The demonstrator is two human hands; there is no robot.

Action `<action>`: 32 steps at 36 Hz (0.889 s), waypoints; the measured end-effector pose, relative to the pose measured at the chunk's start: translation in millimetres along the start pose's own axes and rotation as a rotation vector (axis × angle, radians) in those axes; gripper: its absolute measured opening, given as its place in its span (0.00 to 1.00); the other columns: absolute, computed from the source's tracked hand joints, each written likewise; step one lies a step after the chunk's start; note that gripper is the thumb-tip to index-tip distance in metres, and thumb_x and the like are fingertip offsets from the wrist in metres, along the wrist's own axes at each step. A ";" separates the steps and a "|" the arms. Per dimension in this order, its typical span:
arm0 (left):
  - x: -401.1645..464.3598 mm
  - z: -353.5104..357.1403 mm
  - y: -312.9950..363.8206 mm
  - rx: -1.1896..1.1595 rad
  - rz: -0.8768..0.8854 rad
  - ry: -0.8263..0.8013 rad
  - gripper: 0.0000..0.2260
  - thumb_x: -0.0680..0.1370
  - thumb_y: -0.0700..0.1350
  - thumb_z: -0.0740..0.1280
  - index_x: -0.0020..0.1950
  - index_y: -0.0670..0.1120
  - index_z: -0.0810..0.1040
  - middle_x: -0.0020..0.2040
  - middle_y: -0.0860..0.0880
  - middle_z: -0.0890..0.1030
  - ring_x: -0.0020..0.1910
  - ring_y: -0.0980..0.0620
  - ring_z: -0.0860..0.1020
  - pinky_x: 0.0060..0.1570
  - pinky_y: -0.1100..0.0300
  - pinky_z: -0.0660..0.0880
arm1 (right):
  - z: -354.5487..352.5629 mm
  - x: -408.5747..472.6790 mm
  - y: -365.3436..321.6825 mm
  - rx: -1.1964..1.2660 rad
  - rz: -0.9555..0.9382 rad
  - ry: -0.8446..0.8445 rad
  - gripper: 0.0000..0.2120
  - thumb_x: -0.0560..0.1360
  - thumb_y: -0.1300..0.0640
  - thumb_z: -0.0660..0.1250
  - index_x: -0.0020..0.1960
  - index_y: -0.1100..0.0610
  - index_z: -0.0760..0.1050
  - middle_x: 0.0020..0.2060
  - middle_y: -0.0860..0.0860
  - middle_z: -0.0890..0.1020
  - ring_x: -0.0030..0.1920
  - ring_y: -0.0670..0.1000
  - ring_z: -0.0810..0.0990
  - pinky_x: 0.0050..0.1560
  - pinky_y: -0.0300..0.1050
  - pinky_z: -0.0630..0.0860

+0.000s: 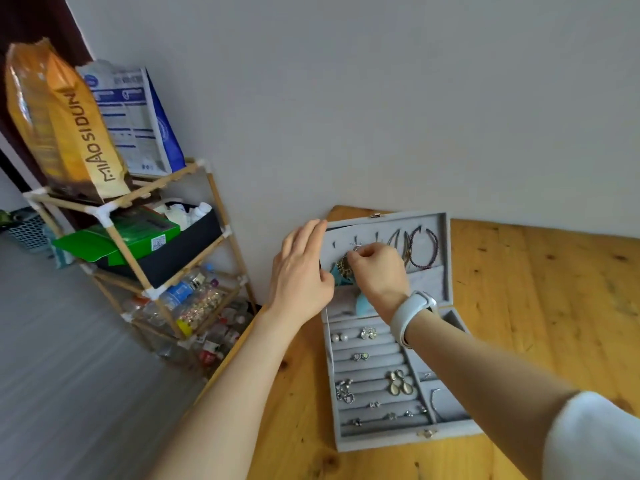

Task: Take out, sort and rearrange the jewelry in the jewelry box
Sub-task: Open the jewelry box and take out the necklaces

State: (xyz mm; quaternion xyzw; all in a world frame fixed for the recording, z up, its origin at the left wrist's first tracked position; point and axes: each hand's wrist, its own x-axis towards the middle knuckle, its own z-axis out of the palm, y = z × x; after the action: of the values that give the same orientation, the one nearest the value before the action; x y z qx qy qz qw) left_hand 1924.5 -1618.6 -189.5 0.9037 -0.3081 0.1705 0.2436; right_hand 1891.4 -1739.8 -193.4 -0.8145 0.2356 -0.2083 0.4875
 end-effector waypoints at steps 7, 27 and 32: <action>-5.8 -3.6 1.5 0.012 0.003 -0.007 0.33 0.72 0.38 0.61 0.75 0.48 0.53 0.76 0.52 0.54 0.73 0.52 0.52 0.69 0.55 0.57 | -7.6 5.4 -10.5 0.188 0.034 0.130 0.07 0.70 0.59 0.61 0.34 0.54 0.73 0.26 0.47 0.74 0.31 0.50 0.73 0.35 0.42 0.70; -117.2 -25.3 46.2 -0.238 -0.153 0.095 0.18 0.76 0.40 0.62 0.66 0.44 0.71 0.68 0.49 0.68 0.68 0.51 0.65 0.65 0.61 0.59 | -118.7 -148.1 7.8 0.132 -0.065 -0.341 0.06 0.74 0.62 0.66 0.40 0.64 0.75 0.28 0.50 0.72 0.24 0.41 0.65 0.25 0.30 0.62; -199.5 -9.5 59.9 -0.322 -0.180 -0.009 0.15 0.75 0.39 0.63 0.62 0.43 0.74 0.63 0.50 0.73 0.63 0.53 0.69 0.62 0.65 0.60 | -135.0 -212.1 33.0 0.019 0.095 -0.600 0.09 0.72 0.64 0.67 0.33 0.58 0.74 0.28 0.50 0.74 0.26 0.43 0.67 0.27 0.33 0.64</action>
State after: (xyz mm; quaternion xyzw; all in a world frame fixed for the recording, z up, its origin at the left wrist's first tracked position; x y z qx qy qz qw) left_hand 1734.7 -1560.3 -253.0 0.8776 -0.2505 0.0924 0.3981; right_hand 1638.5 -1722.9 -187.1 -0.8231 0.1172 0.0623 0.5522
